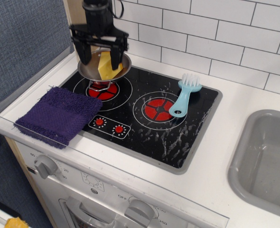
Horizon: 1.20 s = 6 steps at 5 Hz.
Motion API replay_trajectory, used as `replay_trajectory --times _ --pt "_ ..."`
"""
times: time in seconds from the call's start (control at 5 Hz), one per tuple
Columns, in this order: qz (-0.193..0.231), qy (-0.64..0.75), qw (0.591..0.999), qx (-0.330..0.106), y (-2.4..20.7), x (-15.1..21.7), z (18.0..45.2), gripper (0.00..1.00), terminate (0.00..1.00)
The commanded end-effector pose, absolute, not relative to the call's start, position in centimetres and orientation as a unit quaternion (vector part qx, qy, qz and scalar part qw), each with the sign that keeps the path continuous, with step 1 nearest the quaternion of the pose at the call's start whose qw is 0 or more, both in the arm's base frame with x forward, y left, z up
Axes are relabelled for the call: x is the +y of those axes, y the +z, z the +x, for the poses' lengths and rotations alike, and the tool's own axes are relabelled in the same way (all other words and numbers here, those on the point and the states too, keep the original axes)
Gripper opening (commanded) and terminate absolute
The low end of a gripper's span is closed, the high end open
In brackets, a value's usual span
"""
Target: Move to the left side. Pick up the toy cheese sitting in the pot. Lift it up and move to the right. Place the cheese on top of the orange burner on the right side of the stove.
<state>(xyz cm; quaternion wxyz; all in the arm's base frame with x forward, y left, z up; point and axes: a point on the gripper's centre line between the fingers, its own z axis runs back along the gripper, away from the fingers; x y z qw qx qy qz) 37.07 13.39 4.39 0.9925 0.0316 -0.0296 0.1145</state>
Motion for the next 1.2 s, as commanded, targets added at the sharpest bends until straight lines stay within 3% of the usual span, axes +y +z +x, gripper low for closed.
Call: replay_trajectory --times 0.0,0.2,0.6,0.8,1.0 --pt "0.035 0.107 0.993 -0.029 4.1 13.3 38.3 0.00 0.00" --pt "0.041 0.103 0.993 -0.041 5.5 13.0 38.4 0.00 0.00" --pt "0.045 0.079 0.987 -0.135 12.9 9.3 37.1 0.00 0.00" --pt "0.040 0.025 0.990 -0.132 13.9 4.4 34.7 0.00 0.00" --pt "-0.002 0.005 0.995 -0.099 11.6 0.1 30.8 0.00 0.00"
